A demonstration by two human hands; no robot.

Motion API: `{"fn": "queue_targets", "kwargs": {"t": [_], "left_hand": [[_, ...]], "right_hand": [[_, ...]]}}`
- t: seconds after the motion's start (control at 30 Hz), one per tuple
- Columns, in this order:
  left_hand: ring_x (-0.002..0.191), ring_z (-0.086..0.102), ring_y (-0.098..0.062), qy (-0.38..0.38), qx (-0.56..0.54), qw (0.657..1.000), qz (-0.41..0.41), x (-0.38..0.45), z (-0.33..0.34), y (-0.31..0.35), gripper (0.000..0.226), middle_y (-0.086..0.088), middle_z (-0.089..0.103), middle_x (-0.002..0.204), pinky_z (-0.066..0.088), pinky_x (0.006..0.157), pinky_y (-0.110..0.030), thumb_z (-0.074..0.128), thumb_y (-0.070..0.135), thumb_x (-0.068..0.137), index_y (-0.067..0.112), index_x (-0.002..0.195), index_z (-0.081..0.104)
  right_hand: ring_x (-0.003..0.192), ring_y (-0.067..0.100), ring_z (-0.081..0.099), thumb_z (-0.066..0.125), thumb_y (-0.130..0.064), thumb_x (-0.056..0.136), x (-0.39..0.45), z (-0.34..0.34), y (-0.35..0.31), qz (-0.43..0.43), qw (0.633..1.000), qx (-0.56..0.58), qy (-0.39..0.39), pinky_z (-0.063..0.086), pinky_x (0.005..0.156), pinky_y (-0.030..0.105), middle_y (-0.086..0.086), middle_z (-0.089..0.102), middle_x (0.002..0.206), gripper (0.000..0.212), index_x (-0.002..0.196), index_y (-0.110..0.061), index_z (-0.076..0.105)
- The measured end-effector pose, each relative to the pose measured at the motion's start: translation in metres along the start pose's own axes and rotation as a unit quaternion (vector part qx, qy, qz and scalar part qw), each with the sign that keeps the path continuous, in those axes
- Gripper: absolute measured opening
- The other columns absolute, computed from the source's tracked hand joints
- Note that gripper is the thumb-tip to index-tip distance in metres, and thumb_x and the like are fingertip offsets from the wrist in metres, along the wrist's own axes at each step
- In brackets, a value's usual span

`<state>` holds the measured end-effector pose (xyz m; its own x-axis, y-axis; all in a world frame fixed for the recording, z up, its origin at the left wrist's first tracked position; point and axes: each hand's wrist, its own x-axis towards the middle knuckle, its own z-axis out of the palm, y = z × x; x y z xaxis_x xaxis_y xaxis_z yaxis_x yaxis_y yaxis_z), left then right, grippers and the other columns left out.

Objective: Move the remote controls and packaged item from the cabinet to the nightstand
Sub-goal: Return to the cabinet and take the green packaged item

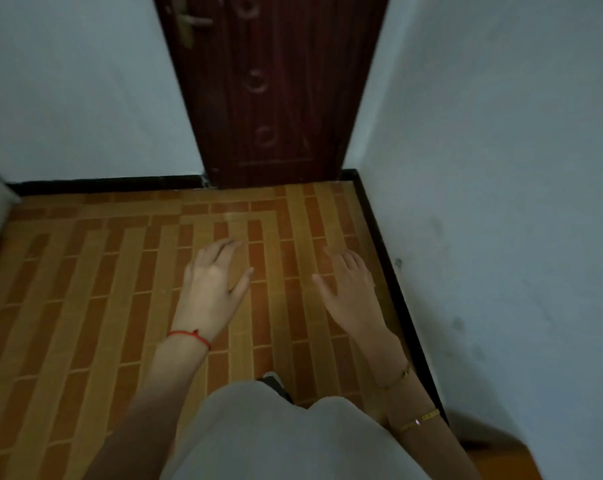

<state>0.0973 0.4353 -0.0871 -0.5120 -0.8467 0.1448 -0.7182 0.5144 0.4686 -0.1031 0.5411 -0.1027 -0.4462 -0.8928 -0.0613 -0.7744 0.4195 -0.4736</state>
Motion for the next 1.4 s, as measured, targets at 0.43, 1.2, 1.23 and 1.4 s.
{"fn": "queue_targets", "kwargs": {"t": [0.43,1.2,1.23,1.4], "left_hand": [[0.125,0.051,-0.028,0.105,0.032,0.981,-0.163,0.062,-0.063,-0.126,0.048,-0.009,0.056,0.132,0.046,0.103,-0.048,0.063,0.027,0.090,0.011,0.134,0.053],[0.126,0.050,-0.026,0.266,0.098,0.860,-0.425,0.239,-0.179,-0.363,0.048,-0.008,0.056,0.133,0.045,0.104,-0.044,0.060,0.032,0.092,0.014,0.136,0.051],[0.126,0.050,-0.026,0.271,0.098,0.853,-0.435,0.244,-0.184,-0.374,0.049,-0.008,0.056,0.133,0.044,0.105,-0.045,0.059,0.033,0.092,0.014,0.136,0.051],[0.126,0.051,-0.026,0.293,0.093,0.831,-0.464,0.271,-0.206,-0.440,0.048,-0.007,0.056,0.133,0.046,0.102,-0.046,0.060,0.033,0.092,0.015,0.135,0.051]], "right_hand": [[0.146,0.017,0.023,0.045,-0.041,0.100,0.163,0.043,-0.138,-0.185,0.979,0.021,-0.081,0.024,0.120,0.044,-0.001,0.036,0.152,0.055,0.149,-0.020,0.033],[0.141,0.018,0.031,0.047,-0.041,0.098,0.480,0.193,-0.468,-0.471,0.857,0.043,-0.204,0.030,0.117,0.041,0.001,0.045,0.147,0.054,0.146,-0.018,0.039],[0.141,0.018,0.031,0.047,-0.041,0.098,0.488,0.200,-0.482,-0.479,0.852,0.042,-0.209,0.030,0.117,0.040,0.001,0.045,0.147,0.054,0.146,-0.018,0.039],[0.142,0.016,0.030,0.048,-0.042,0.098,0.528,0.242,-0.547,-0.502,0.834,0.042,-0.223,0.031,0.117,0.039,0.000,0.043,0.148,0.054,0.147,-0.019,0.038]]}}
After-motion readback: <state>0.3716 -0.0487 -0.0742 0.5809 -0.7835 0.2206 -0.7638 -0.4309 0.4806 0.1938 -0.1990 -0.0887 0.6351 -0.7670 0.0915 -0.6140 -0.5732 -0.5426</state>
